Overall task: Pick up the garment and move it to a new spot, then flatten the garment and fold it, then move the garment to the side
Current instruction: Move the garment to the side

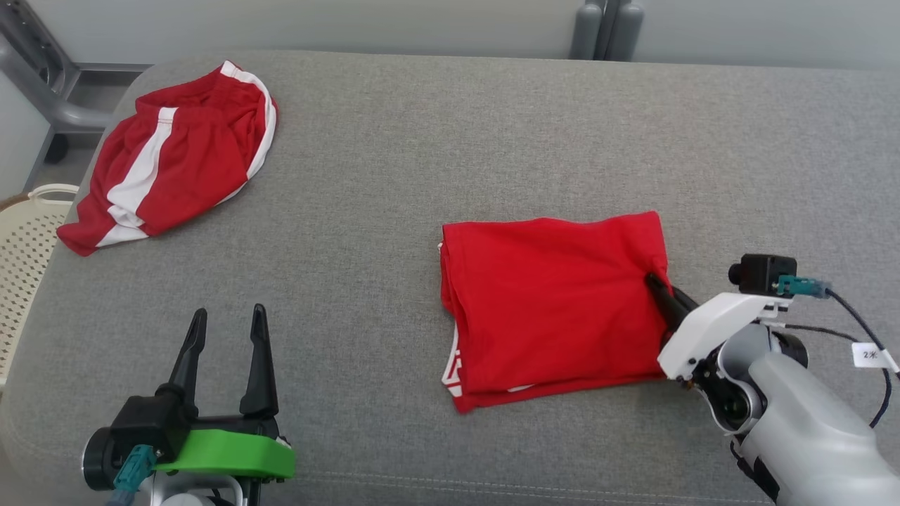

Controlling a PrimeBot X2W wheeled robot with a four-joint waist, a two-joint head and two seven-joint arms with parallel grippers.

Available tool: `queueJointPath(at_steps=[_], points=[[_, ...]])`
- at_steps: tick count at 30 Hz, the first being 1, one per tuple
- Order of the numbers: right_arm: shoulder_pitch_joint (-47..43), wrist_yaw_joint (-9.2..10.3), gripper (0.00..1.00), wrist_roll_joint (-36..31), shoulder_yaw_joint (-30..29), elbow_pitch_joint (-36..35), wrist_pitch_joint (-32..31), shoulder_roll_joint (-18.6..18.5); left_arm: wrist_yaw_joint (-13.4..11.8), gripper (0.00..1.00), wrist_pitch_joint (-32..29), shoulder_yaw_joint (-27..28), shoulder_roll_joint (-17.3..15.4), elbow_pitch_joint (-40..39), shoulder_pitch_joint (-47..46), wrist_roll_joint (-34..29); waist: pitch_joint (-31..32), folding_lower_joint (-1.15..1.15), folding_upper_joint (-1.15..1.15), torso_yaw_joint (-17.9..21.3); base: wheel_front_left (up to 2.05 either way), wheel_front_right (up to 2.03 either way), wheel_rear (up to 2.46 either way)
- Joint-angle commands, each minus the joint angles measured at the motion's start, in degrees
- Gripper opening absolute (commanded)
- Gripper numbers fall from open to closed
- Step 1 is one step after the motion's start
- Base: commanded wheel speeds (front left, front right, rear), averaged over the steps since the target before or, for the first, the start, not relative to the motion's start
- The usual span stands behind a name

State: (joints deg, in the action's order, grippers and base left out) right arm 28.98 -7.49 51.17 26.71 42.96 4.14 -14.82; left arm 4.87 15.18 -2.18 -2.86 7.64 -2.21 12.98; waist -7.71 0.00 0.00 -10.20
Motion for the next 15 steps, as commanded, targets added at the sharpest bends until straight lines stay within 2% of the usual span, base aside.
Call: queueJointPath(at_steps=[1, 15], points=[[1.39, 0.0, 0.0, -0.48, -0.24, -0.11, 0.42, -0.85, -0.13, 1.0, -0.03, 0.21, -0.07, -0.35, -0.6, -0.09, -0.14, 0.0, 0.0, 0.56, 0.0, 0.0, 0.0], [12.83, 0.0, 0.0, -2.9, -3.03, 2.48, -0.15, -8.18, 0.75, 1.0, -0.03, 1.8, -0.07, -1.69, -2.17, -2.13, -4.51, 0.0, 0.0, 5.28, 0.0, 0.0, 0.0]])
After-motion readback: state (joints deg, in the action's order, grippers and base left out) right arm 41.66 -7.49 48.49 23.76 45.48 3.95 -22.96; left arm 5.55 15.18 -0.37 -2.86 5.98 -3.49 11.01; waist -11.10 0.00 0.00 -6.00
